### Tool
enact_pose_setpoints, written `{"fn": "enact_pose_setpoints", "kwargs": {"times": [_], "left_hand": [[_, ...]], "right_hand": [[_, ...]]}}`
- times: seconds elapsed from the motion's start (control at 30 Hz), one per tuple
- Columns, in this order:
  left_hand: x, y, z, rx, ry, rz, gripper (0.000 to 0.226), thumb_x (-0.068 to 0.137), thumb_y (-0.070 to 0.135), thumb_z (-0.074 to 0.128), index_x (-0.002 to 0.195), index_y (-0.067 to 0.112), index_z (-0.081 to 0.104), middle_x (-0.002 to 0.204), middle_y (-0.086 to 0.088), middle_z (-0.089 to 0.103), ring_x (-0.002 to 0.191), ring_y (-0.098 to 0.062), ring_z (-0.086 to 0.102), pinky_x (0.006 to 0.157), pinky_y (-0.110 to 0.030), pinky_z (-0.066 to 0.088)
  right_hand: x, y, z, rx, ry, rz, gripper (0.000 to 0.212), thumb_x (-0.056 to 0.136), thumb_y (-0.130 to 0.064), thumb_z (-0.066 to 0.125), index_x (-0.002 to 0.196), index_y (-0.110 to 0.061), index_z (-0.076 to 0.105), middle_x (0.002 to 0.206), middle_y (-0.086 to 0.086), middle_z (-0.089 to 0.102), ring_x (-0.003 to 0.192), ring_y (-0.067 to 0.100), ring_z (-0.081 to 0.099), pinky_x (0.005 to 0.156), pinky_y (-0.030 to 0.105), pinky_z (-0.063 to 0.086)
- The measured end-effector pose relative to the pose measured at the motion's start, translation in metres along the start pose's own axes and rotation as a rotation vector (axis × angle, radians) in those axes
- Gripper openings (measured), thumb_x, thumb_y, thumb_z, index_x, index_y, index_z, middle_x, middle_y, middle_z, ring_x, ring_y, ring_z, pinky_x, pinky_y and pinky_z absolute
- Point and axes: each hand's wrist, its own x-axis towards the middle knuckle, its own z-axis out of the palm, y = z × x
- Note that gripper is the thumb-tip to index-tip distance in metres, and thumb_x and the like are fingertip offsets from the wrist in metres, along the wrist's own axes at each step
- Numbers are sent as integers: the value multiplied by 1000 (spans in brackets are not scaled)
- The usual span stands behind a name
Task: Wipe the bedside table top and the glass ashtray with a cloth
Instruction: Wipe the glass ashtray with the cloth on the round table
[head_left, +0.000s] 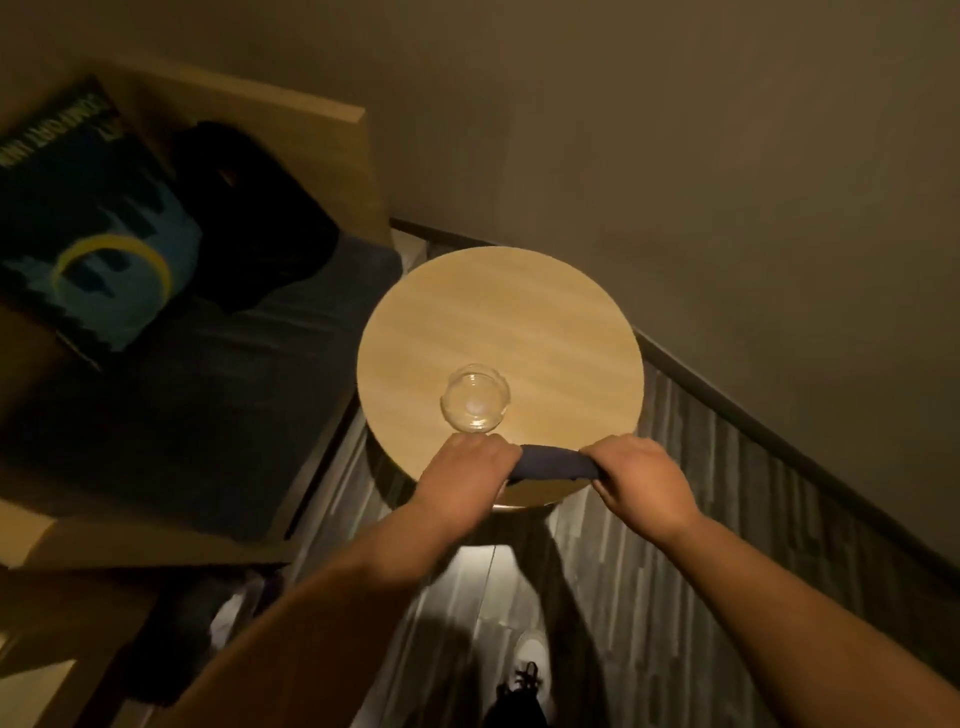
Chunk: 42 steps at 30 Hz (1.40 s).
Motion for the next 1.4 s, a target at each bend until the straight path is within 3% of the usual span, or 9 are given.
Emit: {"fn": "enact_pose_setpoints", "kwargs": {"times": [0.17, 0.3, 0.53, 0.67, 0.77, 0.87, 1.1, 1.27, 1.4], "left_hand": [[60, 6, 58, 23, 105, -81, 22, 81, 7, 52, 101, 14, 58, 94, -6, 61, 84, -28, 56, 71, -40, 45], [60, 6, 106, 27, 169, -127, 11, 76, 9, 69, 80, 16, 62, 71, -3, 59, 62, -25, 55, 53, -36, 46], [57, -6, 123, -139, 34, -175, 24, 80, 32, 52, 94, 16, 62, 90, -5, 66, 80, -27, 62, 64, -37, 52], [53, -11, 120, -220, 38, -152, 32, 84, 35, 48, 104, 16, 64, 101, -5, 67, 86, -30, 62, 69, -41, 51], [39, -18, 116, -269, 117, -164, 35, 83, 37, 51, 110, 16, 59, 105, -4, 67, 89, -26, 62, 73, -40, 52], [18, -38, 118, -191, 144, -128, 41, 78, 36, 67, 110, 13, 54, 105, -10, 62, 89, -27, 62, 73, -41, 52], [31, -105, 97, -424, 322, -445, 58, 84, 45, 62, 120, -1, 58, 113, -20, 62, 98, -29, 62, 83, -42, 53], [58, -137, 97, -479, 62, -401, 73, 85, 33, 56, 149, 20, 23, 155, -2, 26, 136, -23, 32, 111, -46, 30], [73, -153, 97, -428, -49, -309, 77, 82, 46, 50, 149, 31, 16, 158, 9, 14, 139, -18, 22, 111, -43, 25]], "right_hand": [[52, 65, 45, -33, 114, -37, 18, 73, -5, 69, 87, -15, 68, 81, 5, 67, 77, 28, 62, 70, 37, 48], [61, 82, 97, -24, -26, -124, 17, 77, -14, 64, 94, -14, 66, 94, 6, 67, 89, 29, 62, 81, 40, 46], [50, 70, 115, 91, -79, -207, 72, 77, -45, 56, 141, -16, 39, 140, 8, 45, 129, 28, 40, 111, 45, 25], [68, 33, 116, 285, -84, -279, 55, 93, -41, 56, 143, -24, 39, 138, -5, 50, 124, 17, 48, 100, 35, 36], [74, 26, 120, 135, -15, -263, 57, 82, -14, 69, 136, -18, 51, 125, 5, 61, 104, 31, 59, 83, 42, 47], [75, 25, 123, 20, 22, -216, 55, 80, -17, 71, 133, -18, 55, 115, 11, 64, 90, 35, 61, 72, 43, 51], [81, 16, 129, 56, 40, -160, 55, 82, -19, 64, 136, -20, 52, 101, 11, 63, 77, 33, 55, 64, 42, 48], [86, 15, 131, 61, 46, -157, 55, 75, -16, 69, 129, -18, 59, 97, 13, 62, 73, 35, 55, 60, 42, 48], [86, 16, 133, 59, 59, -159, 56, 72, -15, 71, 127, -18, 61, 98, 12, 62, 73, 33, 54, 60, 41, 48]]}}
